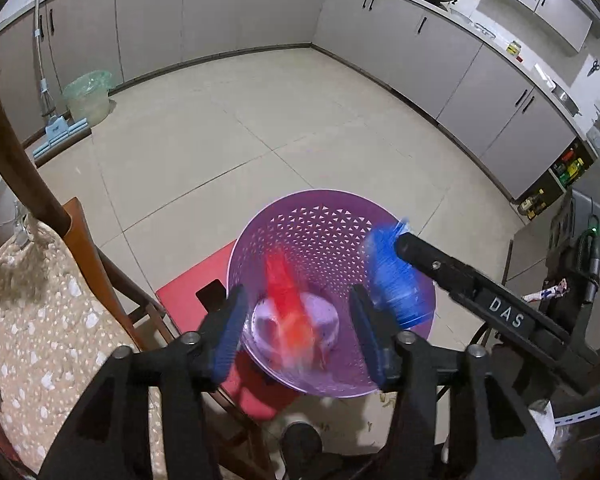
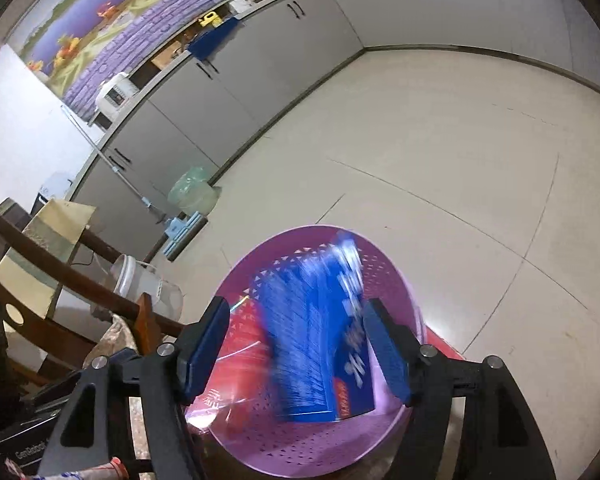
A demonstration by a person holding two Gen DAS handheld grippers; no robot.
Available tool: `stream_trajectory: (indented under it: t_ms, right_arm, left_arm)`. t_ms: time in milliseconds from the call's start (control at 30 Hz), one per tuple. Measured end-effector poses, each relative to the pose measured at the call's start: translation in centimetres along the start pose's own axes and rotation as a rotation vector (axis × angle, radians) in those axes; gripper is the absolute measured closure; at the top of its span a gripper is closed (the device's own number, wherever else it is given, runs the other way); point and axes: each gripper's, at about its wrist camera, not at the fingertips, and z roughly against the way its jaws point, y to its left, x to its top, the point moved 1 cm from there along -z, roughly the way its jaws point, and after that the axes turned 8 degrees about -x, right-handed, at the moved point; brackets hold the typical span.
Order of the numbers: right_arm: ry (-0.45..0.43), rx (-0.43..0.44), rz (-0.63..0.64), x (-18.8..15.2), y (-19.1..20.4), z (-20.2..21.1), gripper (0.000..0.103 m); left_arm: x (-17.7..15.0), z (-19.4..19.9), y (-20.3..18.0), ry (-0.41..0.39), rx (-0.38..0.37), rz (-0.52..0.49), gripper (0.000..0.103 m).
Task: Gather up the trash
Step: 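Carry both boxes to the purple wastebasket and open both tools to drop them, then return both tools to the bed over the remaining trash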
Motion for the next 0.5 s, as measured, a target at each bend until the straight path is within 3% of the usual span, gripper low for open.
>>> stream_trajectory:
  t_ms: [200, 367, 433, 500]
  right_arm:
    - [-0.014, -0.101, -0.048, 0.4, -2.0, -0.3, 0.029]
    - [0.065, -0.206, -0.074, 0.0, -3.2, -2.4, 0.029]
    - [0.112, -0.216, -0.068, -0.3, -3.1, -3.5, 0.037]
    - [0.148, -0.223, -0.065, -0.7, -3.0, -4.3, 0.052]
  left_arm:
    - [-1.4, 1.6, 0.8, -0.012, 0.02, 0.033, 0.049]
    - [-3.4, 4.7, 2.6, -0.033, 0.041, 0.072, 0.048]
    - [-4.4, 6.1, 3.4, -0.041, 0.037, 0.094, 0.048]
    - [-5.4, 7.6, 4.3, -0.049, 0.043, 0.122, 0.048]
